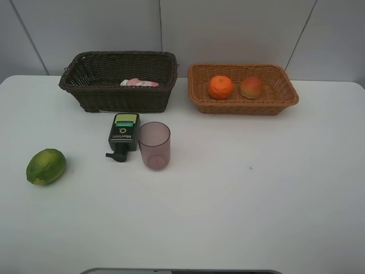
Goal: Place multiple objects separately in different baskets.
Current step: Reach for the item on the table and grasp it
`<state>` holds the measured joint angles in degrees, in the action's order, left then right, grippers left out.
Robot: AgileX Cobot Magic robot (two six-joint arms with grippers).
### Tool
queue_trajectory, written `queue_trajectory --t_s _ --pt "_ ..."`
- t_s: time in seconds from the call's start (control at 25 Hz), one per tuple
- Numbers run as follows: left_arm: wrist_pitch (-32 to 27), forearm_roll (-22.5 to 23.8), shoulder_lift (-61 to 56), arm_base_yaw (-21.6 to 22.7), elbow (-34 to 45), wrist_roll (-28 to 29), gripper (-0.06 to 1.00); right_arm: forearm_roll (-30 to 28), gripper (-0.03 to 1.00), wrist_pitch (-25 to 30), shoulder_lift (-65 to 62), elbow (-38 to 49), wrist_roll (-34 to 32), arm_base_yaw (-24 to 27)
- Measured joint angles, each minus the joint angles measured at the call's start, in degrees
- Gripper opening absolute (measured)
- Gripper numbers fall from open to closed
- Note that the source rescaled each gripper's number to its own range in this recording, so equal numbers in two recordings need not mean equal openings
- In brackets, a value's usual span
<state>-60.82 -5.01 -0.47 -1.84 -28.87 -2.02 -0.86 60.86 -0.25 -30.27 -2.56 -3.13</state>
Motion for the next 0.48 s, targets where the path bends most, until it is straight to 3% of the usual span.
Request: queue_trajectory --t_s 0.48 --pt "0.0 0.0 0.0 0.0 0.0 0.0 1.00 0.0 0.73 0.0 0.0 0.0 -0.1 0.0"
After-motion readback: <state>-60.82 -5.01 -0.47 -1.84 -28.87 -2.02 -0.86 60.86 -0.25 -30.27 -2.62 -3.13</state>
